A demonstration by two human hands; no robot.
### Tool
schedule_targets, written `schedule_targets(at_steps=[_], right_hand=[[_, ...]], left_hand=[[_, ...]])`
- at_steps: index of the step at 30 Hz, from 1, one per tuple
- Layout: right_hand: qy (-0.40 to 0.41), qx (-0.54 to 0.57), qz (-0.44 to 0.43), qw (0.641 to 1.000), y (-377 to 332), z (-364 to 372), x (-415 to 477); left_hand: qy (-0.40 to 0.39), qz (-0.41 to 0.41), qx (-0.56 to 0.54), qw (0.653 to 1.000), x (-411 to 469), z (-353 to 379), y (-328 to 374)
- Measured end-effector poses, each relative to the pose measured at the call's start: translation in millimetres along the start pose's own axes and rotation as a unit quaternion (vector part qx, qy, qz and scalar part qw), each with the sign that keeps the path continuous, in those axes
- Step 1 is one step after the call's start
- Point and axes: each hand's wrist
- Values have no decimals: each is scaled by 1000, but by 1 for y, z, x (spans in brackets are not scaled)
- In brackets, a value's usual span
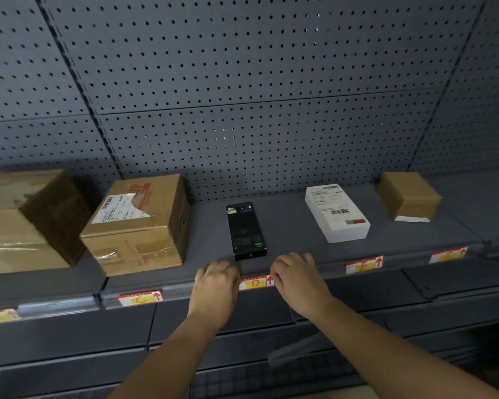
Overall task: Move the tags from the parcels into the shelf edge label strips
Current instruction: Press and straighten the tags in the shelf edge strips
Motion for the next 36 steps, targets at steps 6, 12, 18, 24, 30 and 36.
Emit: schedule_targets(at_steps=[6,12,18,24,30,36], right_hand=[[9,-8,-10,1000,0,3,1],[0,1,-27,1000,6,3,1],[2,23,-24,999,6,1,1],[-2,60,-11,998,5,-14,-3],[25,72,51,996,31,-55,-17],[18,42,123,991,98,-98,-43]], left_hand=[[15,8,-28,999,-3,1,-4],[15,10,-35,999,-1,2,0],[10,12,-47,999,-1,2,-1],[19,9,-52,998,1,-10,7],[30,61,-61,996,36,-30,53],[6,97,-53,994,71,-30,114]])
Point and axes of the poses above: each hand's wrist, its own x-axis towards the middle knuckle, its own z-axis out of the palm, y = z × x, and after that the axes turned 7 degrees about z, right-handed
